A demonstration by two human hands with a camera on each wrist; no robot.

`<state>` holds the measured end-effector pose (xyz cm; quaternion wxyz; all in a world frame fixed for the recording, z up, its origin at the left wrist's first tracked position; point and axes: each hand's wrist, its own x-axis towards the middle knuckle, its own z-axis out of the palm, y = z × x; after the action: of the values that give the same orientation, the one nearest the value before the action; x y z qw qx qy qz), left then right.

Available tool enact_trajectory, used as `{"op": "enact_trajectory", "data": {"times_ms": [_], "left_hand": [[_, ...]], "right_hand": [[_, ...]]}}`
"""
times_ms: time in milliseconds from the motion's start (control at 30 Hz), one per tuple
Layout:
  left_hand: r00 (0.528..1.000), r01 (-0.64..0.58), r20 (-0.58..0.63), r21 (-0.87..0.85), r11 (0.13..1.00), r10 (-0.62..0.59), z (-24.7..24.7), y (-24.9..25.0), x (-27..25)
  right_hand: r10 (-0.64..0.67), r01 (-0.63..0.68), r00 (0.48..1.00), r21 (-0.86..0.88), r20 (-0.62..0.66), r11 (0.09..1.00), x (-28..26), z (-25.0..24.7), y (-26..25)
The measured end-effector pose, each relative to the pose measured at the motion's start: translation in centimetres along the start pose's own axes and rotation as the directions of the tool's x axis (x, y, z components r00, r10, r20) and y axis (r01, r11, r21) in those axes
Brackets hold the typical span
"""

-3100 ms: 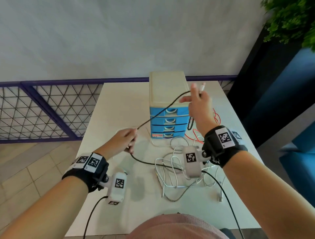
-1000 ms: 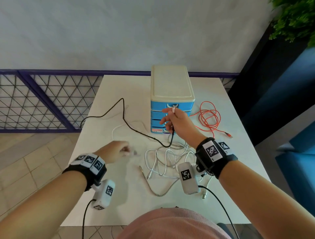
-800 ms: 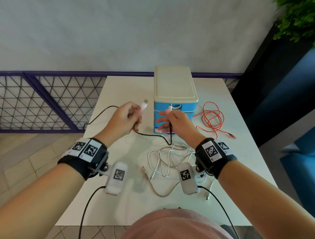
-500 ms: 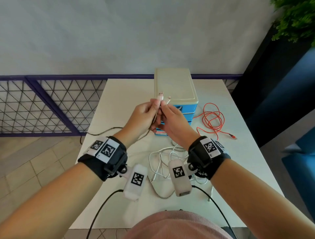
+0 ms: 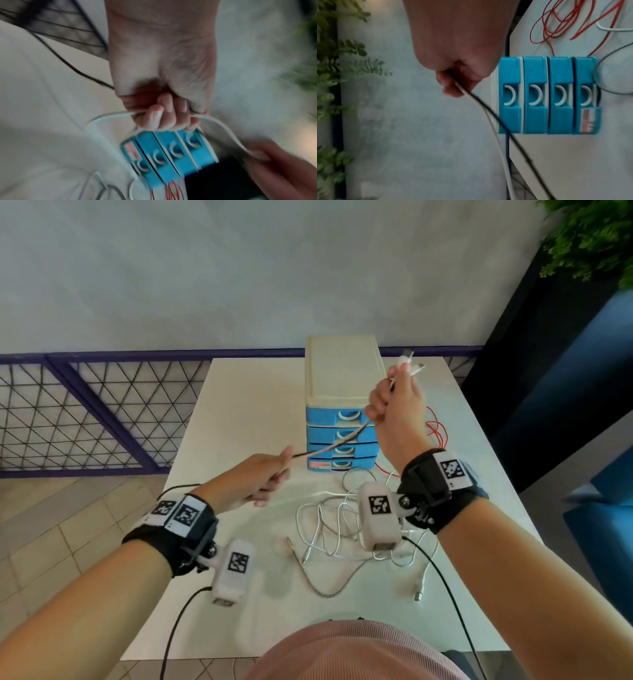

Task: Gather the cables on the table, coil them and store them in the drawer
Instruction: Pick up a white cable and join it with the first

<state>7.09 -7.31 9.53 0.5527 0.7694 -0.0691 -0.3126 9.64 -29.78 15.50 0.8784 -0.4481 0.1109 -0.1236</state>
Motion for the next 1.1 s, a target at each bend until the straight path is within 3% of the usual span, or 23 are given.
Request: {"op": "enact_trajectory", "data": {"times_ms": [67, 167, 233, 300, 400, 467, 500, 600, 700, 767, 833, 1000, 1100], "left_hand": [[0.994, 0.064, -0.083, -0.001, 0.998, -0.064, -2.3, -2.0, -0.4], [0.974, 0.107, -0.218, 0.223, 0.969, -0.058, -4.4, -3.8, -0.4], [0.966, 0.1, -0.26, 0.304, 0.947, -0.019, -4.6, -3.6, -0.1], [0.956, 0.032, -0.285, 0.344, 0.939, 0.072, -3.7, -1.9, 0.4], [0.927, -0.143, -0.271, 0.386, 0.911, 0.261, -1.2, 2.7, 0.9], [0.901, -0.231, -0.273, 0.354, 0.906, 0.336, 0.1, 5.1, 1.2], [0.893, -0.25, -0.287, 0.324, 0.913, 0.346, 0.5, 5.9, 1.2], [0.91, -0.26, -0.301, 0.124, 0.957, 0.286, 0.7, 6.5, 1.3], [0.969, -0.18, -0.184, -0.077, 0.981, 0.164, 0.5, 6.0, 1.2], [0.982, -0.137, -0.142, -0.075, 0.988, 0.126, 0.1, 5.3, 1.0], [0.986, -0.124, -0.114, 0.011, 0.992, 0.124, -0.8, 3.9, 1.0], [0.991, -0.031, -0.123, 0.173, 0.985, 0.052, -3.1, -1.0, 1.8], [0.993, -0.003, -0.116, 0.092, 0.996, 0.014, -2.8, -1.7, 2.1]], "right_hand": [[-0.025, 0.024, 0.999, -0.021, -0.04, 0.999, 0.7, -0.9, -1.1], [-0.016, 0.013, 1.0, -0.104, -0.027, 0.994, 0.4, -1.8, -1.1], [0.007, 0.016, 0.997, -0.318, 0.072, 0.948, -0.4, -1.8, -0.5], [0.063, 0.097, 0.971, -0.622, 0.231, 0.777, -1.5, -1.5, 0.5], [0.179, 0.329, 0.863, -0.793, 0.473, 0.513, -2.9, -0.8, 2.6], [0.266, 0.403, 0.82, -0.841, 0.507, 0.36, -3.3, -0.4, 3.4], [0.304, 0.382, 0.823, -0.864, 0.48, 0.329, -3.3, -0.2, 3.4], [0.31, 0.24, 0.867, -0.873, 0.389, 0.424, -3.1, -0.1, 2.5], [0.178, 0.107, 0.947, -0.783, 0.269, 0.613, -2.3, -0.1, 1.0], [0.13, -0.024, 0.98, -0.55, 0.154, 0.835, -1.5, -0.5, 0.3], [0.107, -0.091, 0.993, -0.281, 0.042, 0.956, -0.7, -0.9, -0.6], [0.008, -0.015, 0.996, -0.081, -0.09, 0.997, 0.7, -2.3, -2.0], [-0.031, 0.017, 0.994, -0.13, -0.109, 0.991, 0.7, -2.7, -2.3]]}}
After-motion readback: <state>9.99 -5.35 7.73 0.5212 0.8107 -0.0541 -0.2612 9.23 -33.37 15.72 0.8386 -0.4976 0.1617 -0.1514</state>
